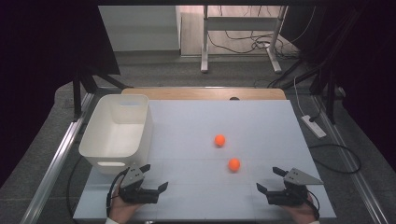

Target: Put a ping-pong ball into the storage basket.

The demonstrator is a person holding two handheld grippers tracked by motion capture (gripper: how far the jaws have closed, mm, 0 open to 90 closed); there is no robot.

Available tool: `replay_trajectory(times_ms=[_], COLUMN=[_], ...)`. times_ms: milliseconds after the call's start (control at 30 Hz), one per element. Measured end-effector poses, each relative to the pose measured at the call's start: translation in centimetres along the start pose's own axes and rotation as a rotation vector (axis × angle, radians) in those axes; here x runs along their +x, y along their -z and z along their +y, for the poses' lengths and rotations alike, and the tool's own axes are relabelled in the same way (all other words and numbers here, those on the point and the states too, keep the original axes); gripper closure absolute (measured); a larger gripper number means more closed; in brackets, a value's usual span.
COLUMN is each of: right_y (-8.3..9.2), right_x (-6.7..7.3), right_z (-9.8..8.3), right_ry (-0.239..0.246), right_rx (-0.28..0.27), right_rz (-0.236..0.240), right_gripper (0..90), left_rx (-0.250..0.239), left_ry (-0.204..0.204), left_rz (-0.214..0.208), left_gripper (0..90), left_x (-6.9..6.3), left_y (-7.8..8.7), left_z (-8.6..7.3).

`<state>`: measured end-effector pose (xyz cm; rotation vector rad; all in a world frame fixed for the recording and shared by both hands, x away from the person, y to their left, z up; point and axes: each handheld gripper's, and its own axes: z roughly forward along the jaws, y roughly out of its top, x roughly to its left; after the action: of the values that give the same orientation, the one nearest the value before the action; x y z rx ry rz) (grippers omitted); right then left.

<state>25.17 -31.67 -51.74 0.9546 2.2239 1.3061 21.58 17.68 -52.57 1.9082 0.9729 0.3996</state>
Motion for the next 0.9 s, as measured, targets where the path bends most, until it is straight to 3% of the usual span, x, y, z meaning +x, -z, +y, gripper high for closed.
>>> replay_trajectory(times_ms=[533, 767, 900], right_y=[-0.48, -0.66, -0.62], right_x=[-0.65, -0.54, -0.63], right_z=[-0.04, 0.04, -0.02], right_ry=[-0.013, -0.01, -0.004], right_rx=[0.009, 0.01, 0.009], right_rz=[0.015, 0.03, 0.032], right_gripper=[9.8, 9.8, 9.9], left_rx=[0.019, 0.007, 0.001], left_ry=[-0.005, 0.014, 0.03], left_rz=[0.012, 0.014, -0.005], left_gripper=[7.1, 7.0, 6.9], left_x=[0.06, 0.0, -0.15], left_y=[-0.19, -0.07, -0.25], left_z=[-0.32, -0.34, -0.21])
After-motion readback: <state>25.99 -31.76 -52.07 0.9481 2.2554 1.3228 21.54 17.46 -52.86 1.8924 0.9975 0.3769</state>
